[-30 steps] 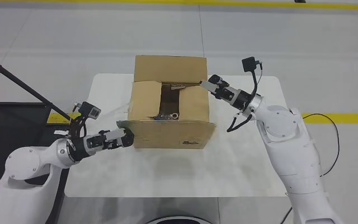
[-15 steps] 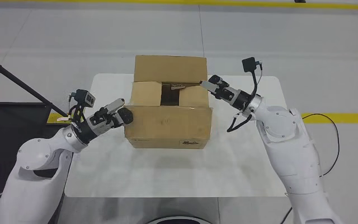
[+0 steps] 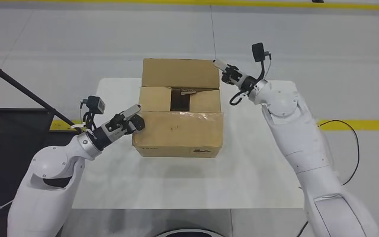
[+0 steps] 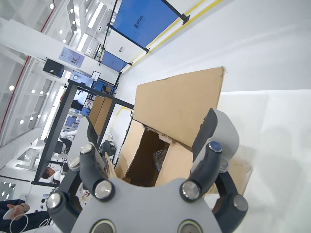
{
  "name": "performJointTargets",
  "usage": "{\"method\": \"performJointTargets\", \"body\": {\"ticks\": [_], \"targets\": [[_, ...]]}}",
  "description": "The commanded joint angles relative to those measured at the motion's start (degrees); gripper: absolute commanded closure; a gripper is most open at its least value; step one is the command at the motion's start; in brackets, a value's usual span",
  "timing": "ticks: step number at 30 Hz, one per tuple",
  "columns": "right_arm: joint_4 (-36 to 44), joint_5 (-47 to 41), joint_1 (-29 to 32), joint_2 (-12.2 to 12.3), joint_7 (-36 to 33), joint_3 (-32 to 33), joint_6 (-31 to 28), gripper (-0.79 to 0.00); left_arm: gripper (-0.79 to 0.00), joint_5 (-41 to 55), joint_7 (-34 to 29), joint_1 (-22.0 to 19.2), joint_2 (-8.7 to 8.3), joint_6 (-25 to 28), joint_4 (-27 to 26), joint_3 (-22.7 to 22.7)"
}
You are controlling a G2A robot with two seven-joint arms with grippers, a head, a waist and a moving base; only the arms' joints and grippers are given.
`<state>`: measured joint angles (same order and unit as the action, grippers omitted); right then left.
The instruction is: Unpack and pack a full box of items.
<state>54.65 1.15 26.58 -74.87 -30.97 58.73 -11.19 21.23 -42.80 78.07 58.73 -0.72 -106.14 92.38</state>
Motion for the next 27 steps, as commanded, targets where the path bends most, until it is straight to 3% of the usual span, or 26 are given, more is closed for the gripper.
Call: {"method": "performJointTargets", "body": {"ticks": [1,10,17,27], "targets": [[-4.8,-1.1,-2.3,-0.9,0.4,-1.3,-0.5,-0.785,-0.785,0.0,0.1,-0.1,0.00,-0.1,0.1,-0.2],[-19.7,-5.2,-9.2,-4.9,-2.0,-6.1,-2.9,-0.785,-0.785,0.0,-0.2,-1.0,-0.04,-0.6,1.0,-0.8],[-26.3,-9.5,-12.0,-7.4,-7.2,-7.4,-7.7,-0.785,-0.785,-0.4,-0.2,-2.1,-0.08,-1.2,2.1,-1.5],[-31.1,-16.9,-13.2,-8.4,-14.1,-4.9,-17.8,-0.785,-0.785,-0.4,0.3,-2.9,-0.04,-1.4,3.3,-2.5]]}}
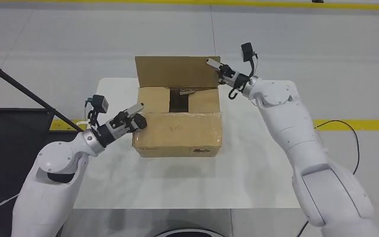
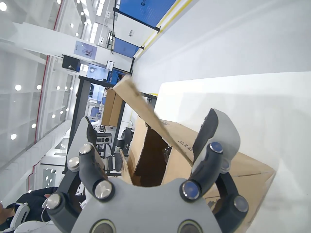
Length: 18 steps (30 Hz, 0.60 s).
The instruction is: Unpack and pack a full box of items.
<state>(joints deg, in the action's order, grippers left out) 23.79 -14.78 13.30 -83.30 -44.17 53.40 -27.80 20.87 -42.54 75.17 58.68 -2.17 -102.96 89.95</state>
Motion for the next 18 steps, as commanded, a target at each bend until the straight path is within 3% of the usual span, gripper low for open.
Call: {"method": "performJointTargets", "body": {"ticks": [1,8,18], "targets": [[-0.5,-1.8,0.1,0.1,-1.8,0.9,-2.1,-0.785,-0.785,0.0,0.1,-0.1,0.00,0.1,0.2,-0.1],[-0.7,-8.7,1.0,1.3,-10.3,4.9,-7.9,-0.785,-0.785,-0.1,0.5,-0.3,0.01,0.3,0.5,-0.5],[1.7,-15.9,3.3,3.1,-25.3,8.6,-7.1,-0.785,-0.785,-0.5,0.5,-0.9,0.03,0.7,0.9,-1.3]]}}
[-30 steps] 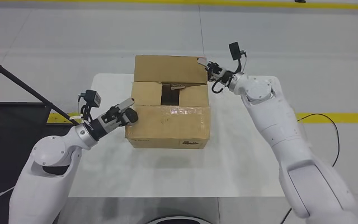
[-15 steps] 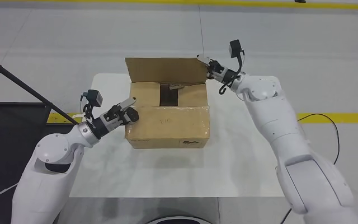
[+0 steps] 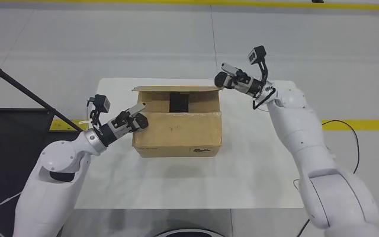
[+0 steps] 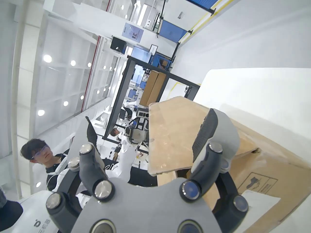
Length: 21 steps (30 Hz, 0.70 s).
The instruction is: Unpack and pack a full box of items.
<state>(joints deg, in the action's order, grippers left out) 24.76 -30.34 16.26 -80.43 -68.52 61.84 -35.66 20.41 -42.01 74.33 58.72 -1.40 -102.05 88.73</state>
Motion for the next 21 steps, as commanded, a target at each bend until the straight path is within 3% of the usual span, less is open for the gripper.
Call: {"method": "performJointTargets", "body": {"ticks": [1,11,21], "targets": [[1.6,-0.4,0.8,0.4,-1.4,0.3,1.3,-0.785,-0.785,-0.1,0.1,-0.1,0.00,-0.1,0.0,-0.1],[3.2,0.9,1.6,1.6,-8.2,-0.2,11.4,-0.785,-0.785,-1.2,1.3,-1.4,0.12,-0.6,0.7,-1.6],[5.0,0.0,2.0,1.3,-13.1,-1.0,13.0,-0.785,-0.785,-3.5,3.5,-2.8,0.35,-0.8,1.5,-3.7]]}}
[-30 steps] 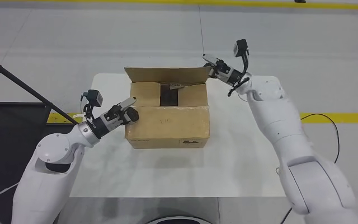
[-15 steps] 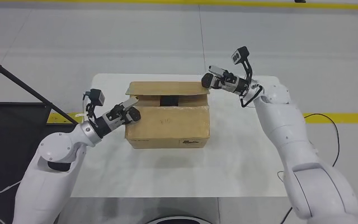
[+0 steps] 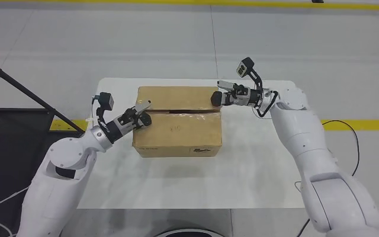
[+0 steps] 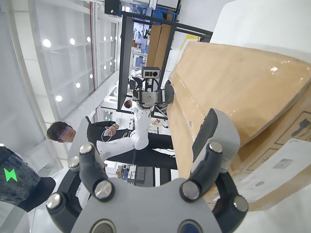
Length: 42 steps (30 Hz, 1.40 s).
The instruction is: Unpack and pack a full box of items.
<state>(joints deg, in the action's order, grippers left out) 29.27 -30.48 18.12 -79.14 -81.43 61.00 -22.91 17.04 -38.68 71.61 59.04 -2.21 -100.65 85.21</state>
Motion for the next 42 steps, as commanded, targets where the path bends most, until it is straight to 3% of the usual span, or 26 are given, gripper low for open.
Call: {"method": "performJointTargets", "body": {"ticks": [1,22,26,36,42], "targets": [[0.9,0.5,0.2,0.0,-0.3,-0.4,0.3,-0.785,-0.785,-0.2,0.3,-0.2,0.05,0.0,0.2,-0.4],[5.1,6.4,1.8,0.2,-1.0,-3.3,1.8,-0.785,-0.785,1.4,1.3,-0.2,0.16,0.2,-0.4,0.5],[5.2,6.4,2.0,0.3,-0.8,-3.2,1.9,-0.785,-0.785,-0.1,4.9,1.1,0.15,1.8,-2.1,2.0],[5.3,6.4,2.2,0.4,-0.3,-3.1,1.9,-0.785,-0.785,9.6,15.9,6.7,0.85,7.6,-4.0,8.7],[5.3,6.4,2.2,0.4,-0.3,-3.1,1.9,-0.785,-0.785,11.0,17.5,7.6,0.90,8.8,-4.3,10.7]]}}
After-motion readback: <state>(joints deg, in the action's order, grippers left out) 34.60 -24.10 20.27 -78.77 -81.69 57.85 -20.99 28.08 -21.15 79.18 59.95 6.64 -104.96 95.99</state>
